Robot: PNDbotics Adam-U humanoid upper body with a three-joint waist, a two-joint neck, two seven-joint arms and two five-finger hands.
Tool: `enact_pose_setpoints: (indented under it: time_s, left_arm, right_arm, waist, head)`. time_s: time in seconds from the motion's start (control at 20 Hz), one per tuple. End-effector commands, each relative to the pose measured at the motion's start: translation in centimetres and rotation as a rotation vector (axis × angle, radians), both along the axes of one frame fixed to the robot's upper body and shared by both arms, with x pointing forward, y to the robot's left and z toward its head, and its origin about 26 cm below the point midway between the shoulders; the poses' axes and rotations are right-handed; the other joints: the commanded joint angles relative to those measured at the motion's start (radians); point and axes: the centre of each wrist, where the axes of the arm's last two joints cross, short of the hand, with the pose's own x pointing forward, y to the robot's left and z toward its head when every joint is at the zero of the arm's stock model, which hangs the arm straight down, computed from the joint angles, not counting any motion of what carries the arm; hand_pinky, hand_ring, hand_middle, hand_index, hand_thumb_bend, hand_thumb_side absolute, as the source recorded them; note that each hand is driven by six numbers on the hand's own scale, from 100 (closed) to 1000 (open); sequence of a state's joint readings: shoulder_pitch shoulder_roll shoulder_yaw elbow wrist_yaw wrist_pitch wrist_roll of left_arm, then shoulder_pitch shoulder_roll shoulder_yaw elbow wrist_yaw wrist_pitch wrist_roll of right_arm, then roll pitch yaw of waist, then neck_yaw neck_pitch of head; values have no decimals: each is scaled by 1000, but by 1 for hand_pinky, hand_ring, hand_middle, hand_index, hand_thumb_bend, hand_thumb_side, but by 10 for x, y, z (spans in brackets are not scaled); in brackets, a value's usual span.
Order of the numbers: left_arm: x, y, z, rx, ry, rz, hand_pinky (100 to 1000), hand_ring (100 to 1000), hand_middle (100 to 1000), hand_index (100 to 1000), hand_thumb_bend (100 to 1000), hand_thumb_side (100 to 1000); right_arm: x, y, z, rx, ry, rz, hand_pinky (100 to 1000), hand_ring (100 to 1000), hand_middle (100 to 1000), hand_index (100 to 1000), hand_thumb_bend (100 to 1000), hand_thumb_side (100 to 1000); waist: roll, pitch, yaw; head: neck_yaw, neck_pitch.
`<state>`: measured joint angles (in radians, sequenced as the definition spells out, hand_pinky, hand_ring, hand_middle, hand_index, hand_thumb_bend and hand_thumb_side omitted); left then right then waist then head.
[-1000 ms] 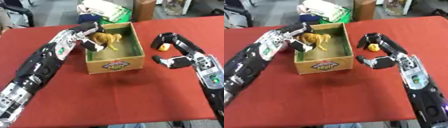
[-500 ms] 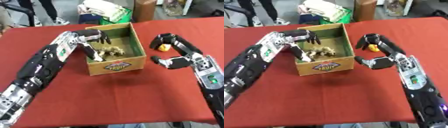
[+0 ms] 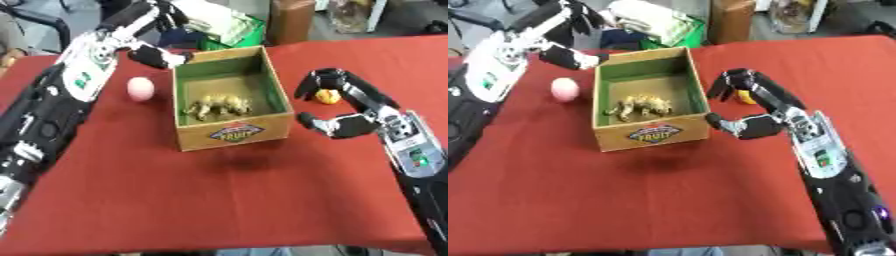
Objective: Pick up objects on the table and place them in the box.
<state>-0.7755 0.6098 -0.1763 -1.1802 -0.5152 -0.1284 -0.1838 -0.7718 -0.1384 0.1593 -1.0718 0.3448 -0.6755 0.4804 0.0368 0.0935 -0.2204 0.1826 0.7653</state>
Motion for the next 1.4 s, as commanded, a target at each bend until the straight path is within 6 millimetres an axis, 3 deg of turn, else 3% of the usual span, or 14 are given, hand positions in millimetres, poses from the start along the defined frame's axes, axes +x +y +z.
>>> enact_pose_setpoints:
  time_s: [0.05, 0.25, 0.5, 1.4]
  left_arm:
    - [-5, 33, 8, 8, -9, 119, 676, 662, 688, 797, 459, 276]
    - [-7, 55, -19, 11, 72, 206, 676, 667, 704, 801, 531, 285]
    - [-4, 70, -49, 4, 147, 278, 670, 662, 700, 799, 529, 288]
    - [12, 51, -98, -10, 161, 366, 665, 660, 716, 806, 499, 302]
  right_arm:
    - [3, -9, 11, -105, -111, 115, 584, 665, 612, 664, 336, 501]
    - [3, -10, 11, -100, -113, 109, 584, 665, 612, 664, 337, 500]
    - [3, -10, 11, -96, -112, 107, 583, 665, 612, 664, 336, 500]
    - [1, -6, 10, -87, -101, 116, 579, 663, 609, 661, 335, 495]
  waist:
    - [-2, -16, 5]
    - [-6, -14, 11]
    - [-11, -12, 12]
    - [-14, -6, -7]
  head:
    - [-12, 5]
    - [-20, 5]
    - [-20, 5]
    - [-9, 5]
